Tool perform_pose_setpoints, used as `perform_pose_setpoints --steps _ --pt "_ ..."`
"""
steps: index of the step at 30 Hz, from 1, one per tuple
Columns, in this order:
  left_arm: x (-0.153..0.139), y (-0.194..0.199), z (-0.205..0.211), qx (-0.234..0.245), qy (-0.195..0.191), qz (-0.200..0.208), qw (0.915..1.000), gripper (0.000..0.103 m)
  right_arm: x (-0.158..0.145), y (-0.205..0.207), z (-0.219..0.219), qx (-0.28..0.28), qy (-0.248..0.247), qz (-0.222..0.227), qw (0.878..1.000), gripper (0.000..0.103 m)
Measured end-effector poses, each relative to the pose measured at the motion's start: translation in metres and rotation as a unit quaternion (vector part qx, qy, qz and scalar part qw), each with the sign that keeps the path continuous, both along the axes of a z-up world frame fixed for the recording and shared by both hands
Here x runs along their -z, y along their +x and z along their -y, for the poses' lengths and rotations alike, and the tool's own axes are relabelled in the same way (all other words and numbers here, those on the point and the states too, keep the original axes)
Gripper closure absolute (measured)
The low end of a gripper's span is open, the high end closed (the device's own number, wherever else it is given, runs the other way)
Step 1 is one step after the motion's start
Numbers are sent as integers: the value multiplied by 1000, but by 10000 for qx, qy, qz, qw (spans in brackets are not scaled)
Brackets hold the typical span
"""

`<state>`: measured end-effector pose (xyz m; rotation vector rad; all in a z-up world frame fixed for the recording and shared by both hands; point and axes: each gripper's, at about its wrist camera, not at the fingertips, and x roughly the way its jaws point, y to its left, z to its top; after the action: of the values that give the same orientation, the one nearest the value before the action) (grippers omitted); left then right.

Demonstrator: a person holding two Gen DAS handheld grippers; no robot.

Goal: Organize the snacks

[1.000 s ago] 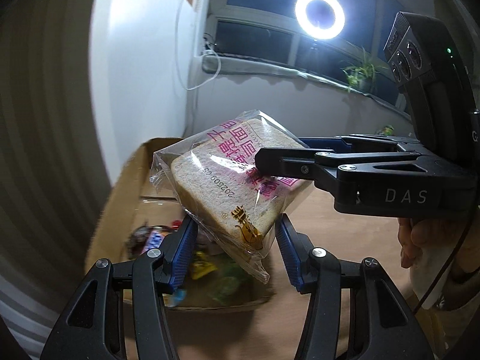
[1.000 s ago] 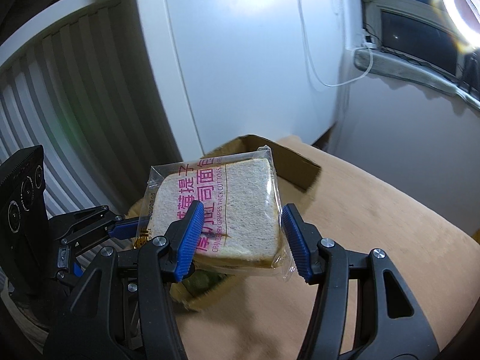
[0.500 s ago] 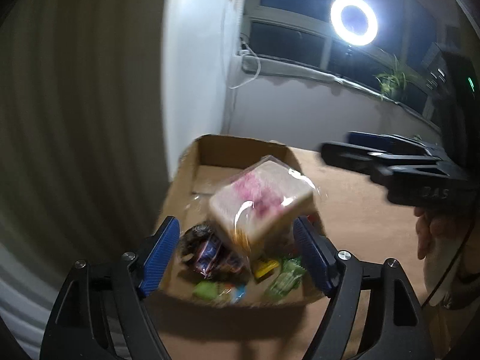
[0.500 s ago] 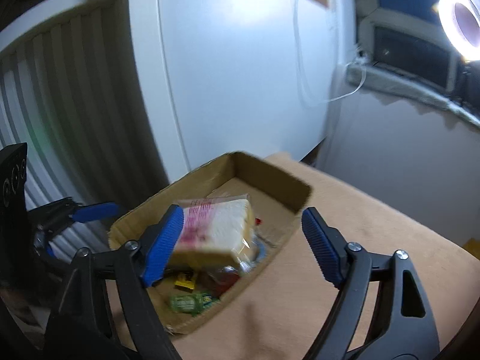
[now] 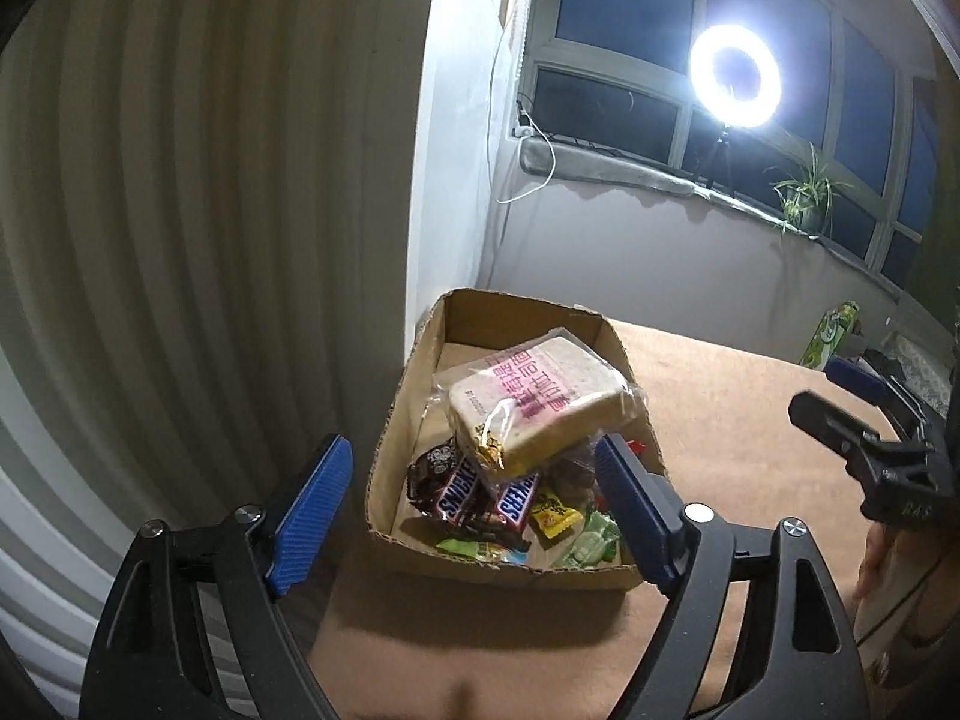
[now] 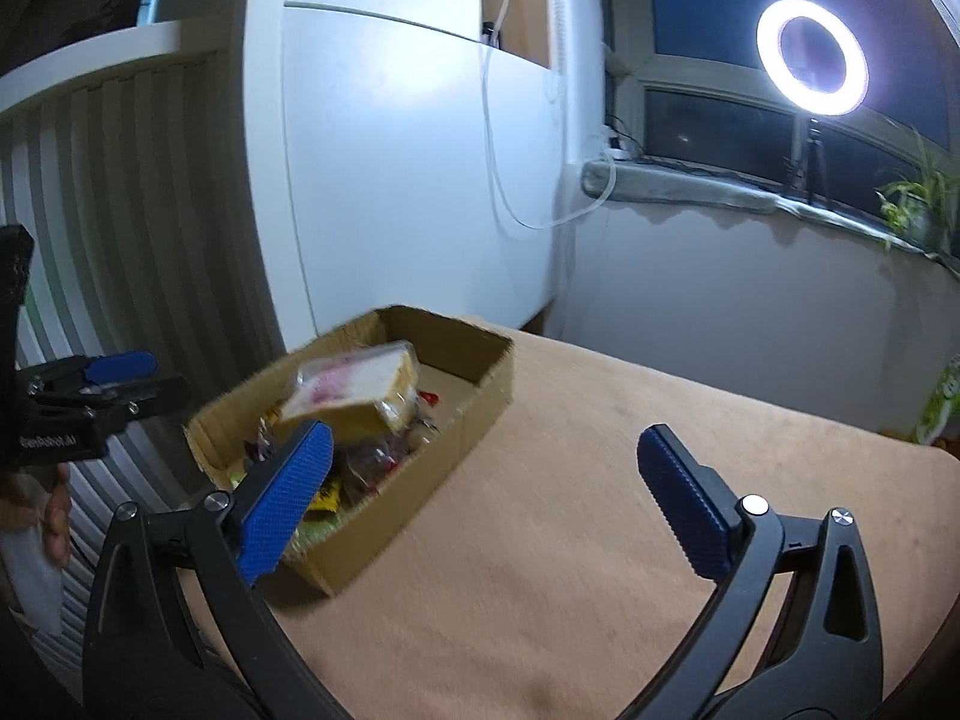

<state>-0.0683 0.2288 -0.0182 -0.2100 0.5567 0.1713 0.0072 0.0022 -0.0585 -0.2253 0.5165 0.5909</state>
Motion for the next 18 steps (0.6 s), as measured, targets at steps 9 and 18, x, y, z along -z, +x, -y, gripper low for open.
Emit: perform_pose_setpoints --steps 9,18 --pt "-8 4 26 183 57 -36 9998 16 0 -14 51 661 107 117 9977 0" --pt "-12 17 73 599 77 -48 9982 0 -5 -19 113 1312 120 188 9911 0"
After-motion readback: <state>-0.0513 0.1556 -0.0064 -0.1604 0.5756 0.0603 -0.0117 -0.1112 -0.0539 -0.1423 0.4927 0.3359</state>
